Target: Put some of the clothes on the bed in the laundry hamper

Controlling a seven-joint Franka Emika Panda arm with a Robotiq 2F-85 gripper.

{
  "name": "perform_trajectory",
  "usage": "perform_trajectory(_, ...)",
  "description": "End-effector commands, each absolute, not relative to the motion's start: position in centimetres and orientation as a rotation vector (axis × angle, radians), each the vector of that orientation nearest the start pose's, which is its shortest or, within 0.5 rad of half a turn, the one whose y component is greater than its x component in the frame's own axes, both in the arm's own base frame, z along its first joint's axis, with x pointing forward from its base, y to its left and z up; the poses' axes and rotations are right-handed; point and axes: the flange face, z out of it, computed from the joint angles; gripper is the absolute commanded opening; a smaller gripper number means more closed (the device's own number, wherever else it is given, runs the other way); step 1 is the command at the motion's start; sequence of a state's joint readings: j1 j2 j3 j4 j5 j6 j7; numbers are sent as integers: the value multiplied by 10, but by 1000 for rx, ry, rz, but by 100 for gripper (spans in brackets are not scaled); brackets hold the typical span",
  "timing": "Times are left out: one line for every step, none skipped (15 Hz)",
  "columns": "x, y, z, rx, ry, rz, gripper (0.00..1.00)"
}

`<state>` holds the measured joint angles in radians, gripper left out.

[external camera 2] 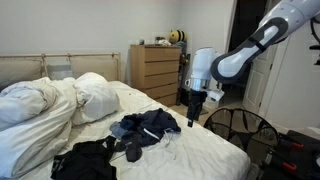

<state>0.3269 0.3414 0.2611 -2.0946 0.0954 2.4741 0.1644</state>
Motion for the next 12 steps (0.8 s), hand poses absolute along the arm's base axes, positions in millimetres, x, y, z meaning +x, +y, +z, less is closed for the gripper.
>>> perform_trajectory(530,366,236,-2948,-506,30,100)
perform_trajectory(539,375,229,-2948,-513,31,100)
perform_trajectory(549,385,223,-2944,-524,28,100)
perform_trajectory(558,395,217,-2940,-527,18,100)
perform_trajectory(566,405,213,-2935,-523,10,100)
perform_trajectory(573,414,207,-2933,-512,-3,100)
perform_trajectory(581,425,203,-2923,-501,-22,100)
perform_trajectory(587,433,200,-2915,-497,-45,100)
perform_trajectory(591,442,198,-2917,-510,-48,100)
perform_trajectory(594,449,197,-2916,-521,-33,100)
perform_trajectory(598,455,196,-2917,-533,-21,100)
perform_trajectory(601,462,197,-2917,-544,0,100)
